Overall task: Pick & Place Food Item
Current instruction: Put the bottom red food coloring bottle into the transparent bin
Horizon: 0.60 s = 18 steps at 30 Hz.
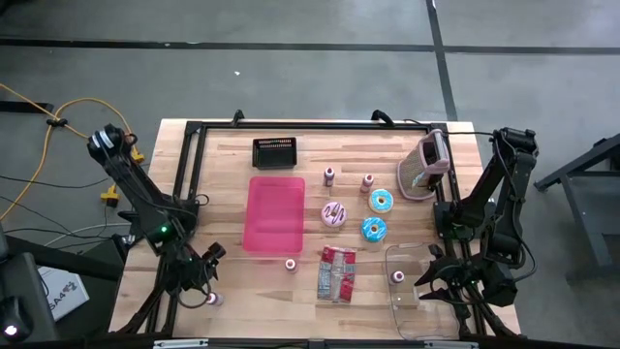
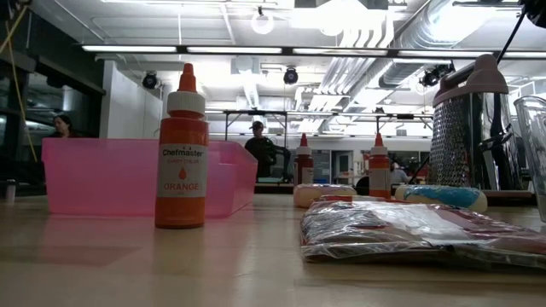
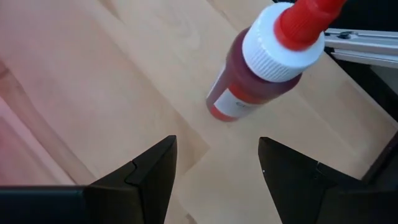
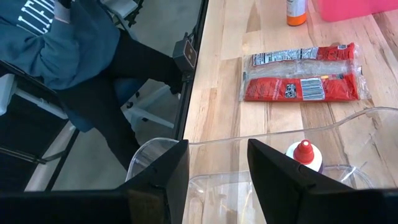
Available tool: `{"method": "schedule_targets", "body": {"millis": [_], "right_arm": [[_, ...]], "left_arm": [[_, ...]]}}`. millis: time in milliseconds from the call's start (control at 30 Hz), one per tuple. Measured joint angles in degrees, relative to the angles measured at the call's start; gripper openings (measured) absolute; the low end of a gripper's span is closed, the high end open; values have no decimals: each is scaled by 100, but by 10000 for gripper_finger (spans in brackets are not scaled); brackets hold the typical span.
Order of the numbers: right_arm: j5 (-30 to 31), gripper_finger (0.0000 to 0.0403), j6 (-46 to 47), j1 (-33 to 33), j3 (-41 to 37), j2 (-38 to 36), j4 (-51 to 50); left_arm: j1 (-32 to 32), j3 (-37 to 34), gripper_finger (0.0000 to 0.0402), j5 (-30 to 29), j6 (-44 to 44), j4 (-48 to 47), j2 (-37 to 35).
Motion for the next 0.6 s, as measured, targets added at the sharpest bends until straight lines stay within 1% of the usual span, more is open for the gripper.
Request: {"method": "schedule_targets", "body": {"millis": [333, 600], "right_arm": [[-2, 151, 0, 0, 0, 0, -2], [-1, 151, 0, 0, 0, 0, 0]], "left_arm": [[-143, 0, 220, -2, -16, 558, 453], [-141, 0, 220, -6, 255, 1049, 804]]}}
